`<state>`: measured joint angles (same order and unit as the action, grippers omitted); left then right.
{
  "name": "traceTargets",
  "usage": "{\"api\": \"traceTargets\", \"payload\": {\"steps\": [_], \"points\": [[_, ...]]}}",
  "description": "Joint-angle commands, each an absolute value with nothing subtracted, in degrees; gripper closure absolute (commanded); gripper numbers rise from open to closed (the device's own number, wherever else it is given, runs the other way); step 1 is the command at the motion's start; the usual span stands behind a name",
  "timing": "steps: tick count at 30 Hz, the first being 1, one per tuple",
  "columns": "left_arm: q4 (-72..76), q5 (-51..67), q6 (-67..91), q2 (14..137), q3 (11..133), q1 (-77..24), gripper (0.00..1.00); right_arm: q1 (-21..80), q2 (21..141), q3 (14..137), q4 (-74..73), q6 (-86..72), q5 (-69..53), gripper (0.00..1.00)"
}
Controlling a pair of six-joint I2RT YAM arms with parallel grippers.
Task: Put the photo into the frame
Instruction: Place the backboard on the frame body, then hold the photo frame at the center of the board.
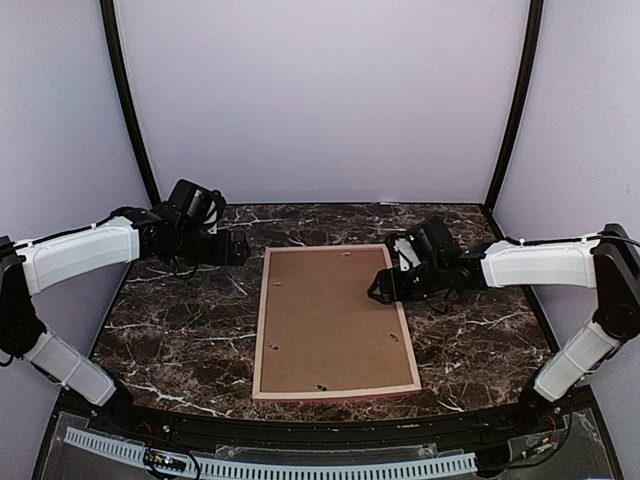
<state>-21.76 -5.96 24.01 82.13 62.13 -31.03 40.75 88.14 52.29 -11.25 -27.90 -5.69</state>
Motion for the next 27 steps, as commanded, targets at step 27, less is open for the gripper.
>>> {"api": "traceTargets", "payload": {"steps": [27], "points": [[-14.99,-5.91,24.86,66.26,44.63,-31.47,0.05,35.31,77.95,46.66,-22.54,-22.76,6.52,0.10]]}}
